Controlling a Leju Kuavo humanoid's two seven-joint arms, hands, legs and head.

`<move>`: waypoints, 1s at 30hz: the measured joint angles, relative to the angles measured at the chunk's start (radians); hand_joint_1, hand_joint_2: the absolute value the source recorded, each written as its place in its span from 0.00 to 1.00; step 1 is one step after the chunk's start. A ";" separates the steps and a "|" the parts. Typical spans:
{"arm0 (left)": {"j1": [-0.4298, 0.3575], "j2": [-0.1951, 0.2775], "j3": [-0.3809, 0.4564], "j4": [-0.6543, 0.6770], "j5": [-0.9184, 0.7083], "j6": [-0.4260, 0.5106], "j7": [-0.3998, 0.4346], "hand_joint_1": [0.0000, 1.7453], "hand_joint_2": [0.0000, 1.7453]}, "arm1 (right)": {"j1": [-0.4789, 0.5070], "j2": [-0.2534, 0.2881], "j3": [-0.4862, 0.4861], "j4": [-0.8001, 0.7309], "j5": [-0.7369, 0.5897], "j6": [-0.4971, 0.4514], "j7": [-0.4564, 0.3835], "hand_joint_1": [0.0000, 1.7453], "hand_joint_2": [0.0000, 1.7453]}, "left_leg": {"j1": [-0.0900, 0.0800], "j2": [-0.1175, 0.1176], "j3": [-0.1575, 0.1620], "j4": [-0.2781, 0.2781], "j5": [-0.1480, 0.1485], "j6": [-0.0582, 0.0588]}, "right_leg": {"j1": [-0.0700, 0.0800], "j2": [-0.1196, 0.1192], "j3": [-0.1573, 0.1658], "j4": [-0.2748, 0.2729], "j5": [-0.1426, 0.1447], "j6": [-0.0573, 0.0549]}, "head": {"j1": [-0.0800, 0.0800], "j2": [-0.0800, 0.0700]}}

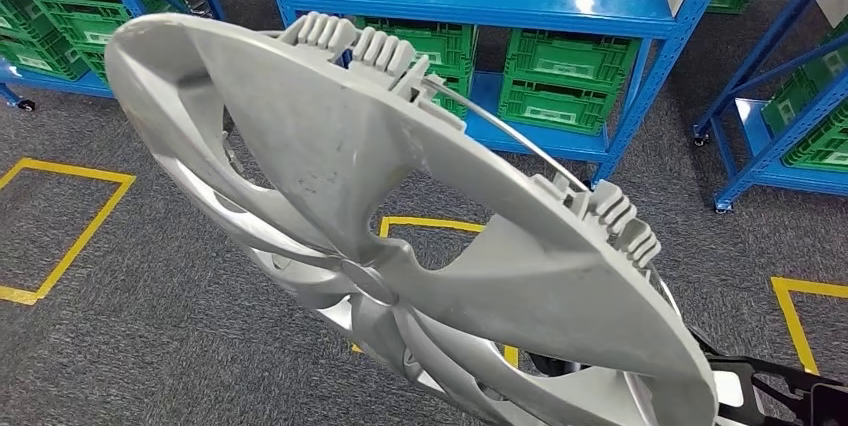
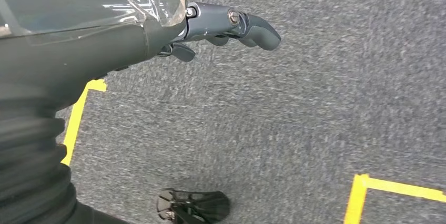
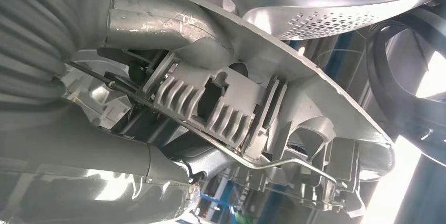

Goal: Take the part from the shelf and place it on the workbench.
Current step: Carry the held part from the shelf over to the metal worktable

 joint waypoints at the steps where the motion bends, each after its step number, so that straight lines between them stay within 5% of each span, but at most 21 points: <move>1: -0.002 0.001 0.000 0.000 -0.007 -0.001 -0.003 0.00 1.00 | -0.003 -0.001 0.001 0.000 0.001 -0.002 0.000 1.00 1.00 | -0.004 -0.002 0.057 -0.075 0.008 0.012 | 0.002 0.000 -0.008 0.000 0.009 0.002 | 0.000 0.000; 3: -0.008 0.002 0.000 0.000 -0.024 -0.005 -0.013 0.00 1.00 | -0.013 -0.001 0.003 0.000 0.005 -0.009 -0.002 1.00 1.00 | -0.013 -0.005 0.147 -0.207 -0.007 0.029 | 0.002 -0.001 -0.016 -0.002 0.027 0.010 | 0.001 0.000; 5: -0.010 0.002 0.000 0.000 -0.044 -0.008 -0.021 0.00 1.00 | -0.020 -0.001 0.004 0.000 0.007 -0.016 -0.005 1.00 1.00 | -0.024 -0.005 0.167 -0.254 -0.013 0.036 | -0.005 -0.003 -0.021 -0.008 0.046 0.024 | 0.000 0.000; 7: -0.011 0.003 0.002 0.000 -0.068 -0.010 -0.029 0.00 1.00 | -0.021 -0.003 0.002 0.000 0.002 -0.018 -0.013 1.00 1.00 | -0.025 0.001 0.154 -0.271 0.018 0.046 | -0.009 -0.001 -0.032 -0.005 0.045 0.030 | 0.000 0.000; 10: -0.019 0.002 0.007 0.003 -0.104 -0.013 -0.044 0.00 1.00 | -0.017 -0.008 -0.002 0.001 -0.005 -0.017 -0.032 1.00 1.00 | -0.023 0.016 0.114 -0.285 0.067 0.060 | -0.007 0.002 -0.071 0.105 -0.069 0.014 | 0.005 0.000; 12: -0.026 0.001 0.013 0.007 -0.118 -0.017 -0.053 0.00 1.00 | -0.012 -0.012 -0.005 0.001 -0.006 -0.015 -0.040 1.00 1.00 | -0.024 0.026 0.079 -0.282 0.093 0.061 | -0.010 0.002 -0.090 0.225 -0.127 0.020 | 0.007 0.000; 14: -0.033 0.001 0.021 0.011 -0.129 -0.020 -0.061 0.00 1.00 | -0.008 -0.014 -0.008 0.004 -0.006 -0.011 -0.048 1.00 1.00 | -0.023 0.041 0.038 -0.273 0.117 0.057 | -0.015 0.001 -0.066 0.266 -0.102 0.050 | 0.007 0.000; 16: -0.040 0.000 0.032 0.014 -0.142 -0.023 -0.069 0.00 1.00 | -0.008 -0.015 -0.008 0.007 -0.003 -0.006 -0.056 1.00 1.00 | -0.019 0.052 -0.005 -0.251 0.135 0.047 | -0.022 -0.007 0.018 0.178 -0.066 0.074 | 0.008 0.000; 18: -0.045 0.000 0.043 0.016 -0.154 -0.026 -0.073 0.00 1.00 | -0.009 -0.015 -0.009 0.008 0.004 -0.002 -0.060 1.00 1.00 | -0.020 0.060 -0.040 -0.225 0.149 0.034 | -0.018 -0.014 0.116 0.038 -0.091 0.066 | 0.007 0.000; 20: -0.046 0.000 0.053 0.015 -0.159 -0.029 -0.069 0.00 1.00 | -0.009 -0.017 -0.011 0.009 0.011 -0.002 -0.063 1.00 1.00 | -0.019 0.067 -0.053 -0.213 0.165 0.023 | -0.010 -0.014 0.146 -0.023 -0.119 0.044 | 0.005 0.000; 22: -0.045 0.000 0.060 0.013 -0.160 -0.032 -0.059 0.00 1.00 | -0.009 -0.018 -0.014 0.009 0.016 0.000 -0.066 1.00 1.00 | -0.012 0.061 -0.059 -0.209 0.166 0.010 | -0.012 -0.015 0.128 -0.020 -0.106 0.024 | 0.004 0.000; 23: -0.042 0.000 0.063 0.013 -0.161 -0.033 -0.053 0.00 1.00 | -0.009 -0.018 -0.014 0.009 0.017 0.000 -0.066 1.00 1.00 | -0.009 0.049 -0.065 -0.193 0.139 0.003 | -0.014 -0.016 0.119 -0.020 -0.095 0.014 | 0.004 0.000; 26: -0.037 0.002 0.073 0.012 -0.161 -0.033 -0.039 0.00 1.00 | -0.011 -0.018 -0.014 0.009 0.019 0.001 -0.068 1.00 1.00 | 0.000 0.010 -0.091 -0.044 -0.023 -0.017 | -0.014 -0.015 0.079 -0.020 -0.056 0.000 | 0.000 0.000; 27: -0.036 0.002 0.075 0.012 -0.161 -0.032 -0.035 0.00 1.00 | -0.011 -0.018 -0.014 0.009 0.019 0.001 -0.068 1.00 1.00 | 0.002 0.007 -0.096 0.017 -0.053 -0.021 | -0.013 -0.014 0.064 -0.019 -0.042 0.000 | 0.000 0.000; 28: -0.036 0.003 0.077 0.012 -0.161 -0.032 -0.031 0.00 1.00 | -0.011 -0.018 -0.014 0.009 0.021 0.000 -0.068 1.00 1.00 | 0.003 0.007 -0.092 0.059 -0.055 -0.022 | -0.012 -0.012 0.048 -0.018 -0.028 0.001 | 0.000 0.000; 30: -0.037 0.003 0.077 0.010 -0.164 -0.030 -0.022 0.00 1.00 | -0.011 -0.018 -0.014 0.009 0.024 -0.002 -0.068 1.00 1.00 | 0.005 0.006 -0.043 0.058 -0.007 -0.021 | -0.012 -0.009 0.015 -0.016 0.000 0.006 | -0.001 0.000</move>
